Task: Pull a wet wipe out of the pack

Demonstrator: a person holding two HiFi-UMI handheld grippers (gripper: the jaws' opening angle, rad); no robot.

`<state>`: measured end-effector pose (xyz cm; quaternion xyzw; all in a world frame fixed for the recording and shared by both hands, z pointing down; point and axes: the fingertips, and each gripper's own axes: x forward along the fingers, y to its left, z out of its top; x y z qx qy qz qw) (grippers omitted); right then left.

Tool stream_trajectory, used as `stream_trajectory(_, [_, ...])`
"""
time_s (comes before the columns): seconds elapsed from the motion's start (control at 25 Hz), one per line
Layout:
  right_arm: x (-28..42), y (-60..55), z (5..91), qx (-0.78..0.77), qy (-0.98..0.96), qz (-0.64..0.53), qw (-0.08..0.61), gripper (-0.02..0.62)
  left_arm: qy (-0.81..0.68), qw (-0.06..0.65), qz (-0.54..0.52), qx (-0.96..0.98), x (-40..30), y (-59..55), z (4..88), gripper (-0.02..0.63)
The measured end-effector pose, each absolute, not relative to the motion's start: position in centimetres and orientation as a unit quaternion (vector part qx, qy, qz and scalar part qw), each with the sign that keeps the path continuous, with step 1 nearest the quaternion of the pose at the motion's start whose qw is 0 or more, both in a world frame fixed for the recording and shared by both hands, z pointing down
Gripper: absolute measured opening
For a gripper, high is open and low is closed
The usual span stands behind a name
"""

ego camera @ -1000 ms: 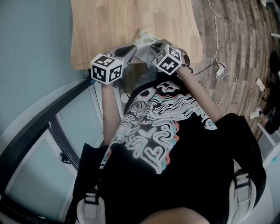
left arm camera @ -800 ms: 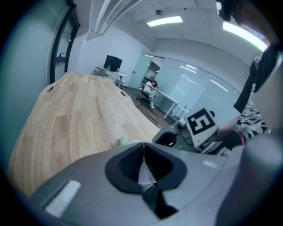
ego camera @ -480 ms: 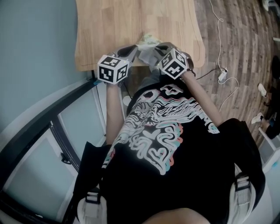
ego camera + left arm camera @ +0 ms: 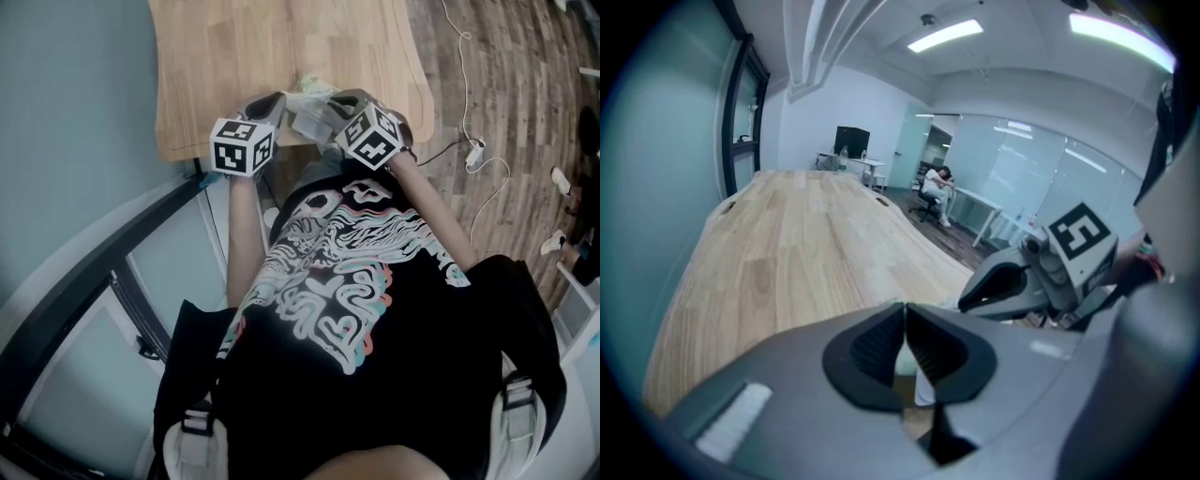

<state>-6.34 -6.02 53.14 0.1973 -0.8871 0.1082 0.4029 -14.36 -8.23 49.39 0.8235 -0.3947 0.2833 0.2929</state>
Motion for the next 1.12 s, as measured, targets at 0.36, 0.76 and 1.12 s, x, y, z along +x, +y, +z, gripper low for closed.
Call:
stream_trajectory(0.36, [-6.0,-6.6,51.1,0.219,-0.894,0.124,0.372,0.028,-0.453,0.276,0.244,0.812,-16.8,-10.3,49.1,-0.003])
stream_trajectory(0.76, [-6.6,-7.1,51.1,0.226,-0.89,0.127,0.375,0.028,-0.484,0.304,0.177,0.802,-18.5,-12.4,49.7,-0.003])
stream_trajectory(1.12, [-7.6,-8.1,51.1,0.243,-0.89,0.143,0.359,0.028,-0.512,0.311,0.209,0.773,-20.8,-12.1,53.9,-0.002])
